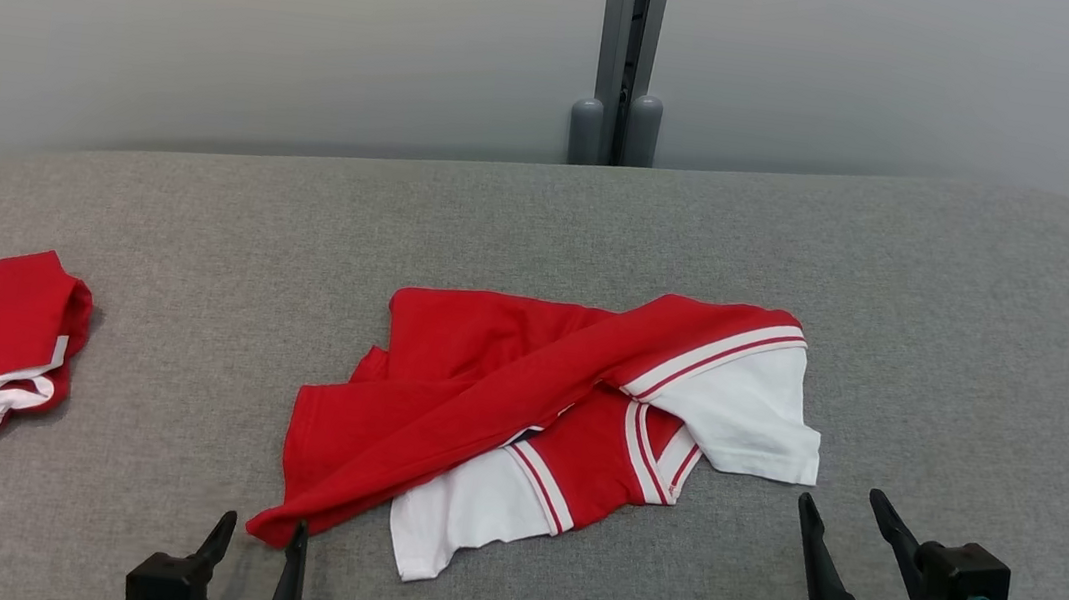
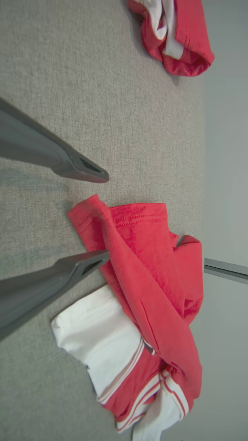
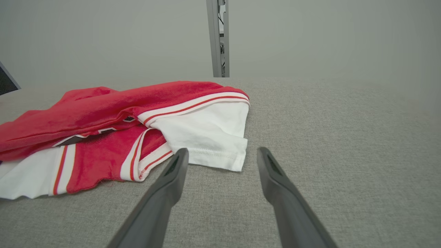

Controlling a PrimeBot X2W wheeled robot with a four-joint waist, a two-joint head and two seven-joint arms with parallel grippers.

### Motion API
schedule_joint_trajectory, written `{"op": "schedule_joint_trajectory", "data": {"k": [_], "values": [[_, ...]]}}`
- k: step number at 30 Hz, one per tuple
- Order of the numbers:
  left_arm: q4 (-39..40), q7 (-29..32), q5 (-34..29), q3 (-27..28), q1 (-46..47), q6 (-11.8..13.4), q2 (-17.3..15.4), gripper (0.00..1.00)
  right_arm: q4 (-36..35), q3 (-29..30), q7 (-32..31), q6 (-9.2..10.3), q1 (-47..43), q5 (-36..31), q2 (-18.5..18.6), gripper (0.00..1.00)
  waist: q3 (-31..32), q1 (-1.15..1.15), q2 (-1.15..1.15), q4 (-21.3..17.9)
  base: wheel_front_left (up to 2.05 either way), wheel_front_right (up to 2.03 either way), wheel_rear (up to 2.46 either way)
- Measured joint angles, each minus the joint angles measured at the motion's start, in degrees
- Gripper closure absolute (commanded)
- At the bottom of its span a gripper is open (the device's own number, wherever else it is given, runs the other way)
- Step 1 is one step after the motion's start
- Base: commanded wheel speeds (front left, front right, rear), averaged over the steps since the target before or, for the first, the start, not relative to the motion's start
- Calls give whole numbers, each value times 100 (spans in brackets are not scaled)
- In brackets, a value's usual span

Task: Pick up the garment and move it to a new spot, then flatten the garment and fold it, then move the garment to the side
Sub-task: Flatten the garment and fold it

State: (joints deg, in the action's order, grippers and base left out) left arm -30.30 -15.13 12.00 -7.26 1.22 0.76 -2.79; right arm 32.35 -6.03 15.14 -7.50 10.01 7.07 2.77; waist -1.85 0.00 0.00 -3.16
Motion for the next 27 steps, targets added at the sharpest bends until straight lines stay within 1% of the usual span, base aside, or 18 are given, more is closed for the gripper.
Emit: {"op": "schedule_joint_trajectory", "data": {"k": [7,18,27], "values": [[-9,0,-146,-108,65,-29,1,0,9,-15,-1,0,7,0,0,0,-78,0,0,18,0,0,0],[166,0,-60,-66,166,-26,1,0,5,29,-1,0,97,-1,0,0,-198,0,0,27,0,0,0],[-53,0,-31,-51,165,-30,1,0,26,-11,0,0,96,60,0,0,-184,0,0,40,0,0,0]]}}
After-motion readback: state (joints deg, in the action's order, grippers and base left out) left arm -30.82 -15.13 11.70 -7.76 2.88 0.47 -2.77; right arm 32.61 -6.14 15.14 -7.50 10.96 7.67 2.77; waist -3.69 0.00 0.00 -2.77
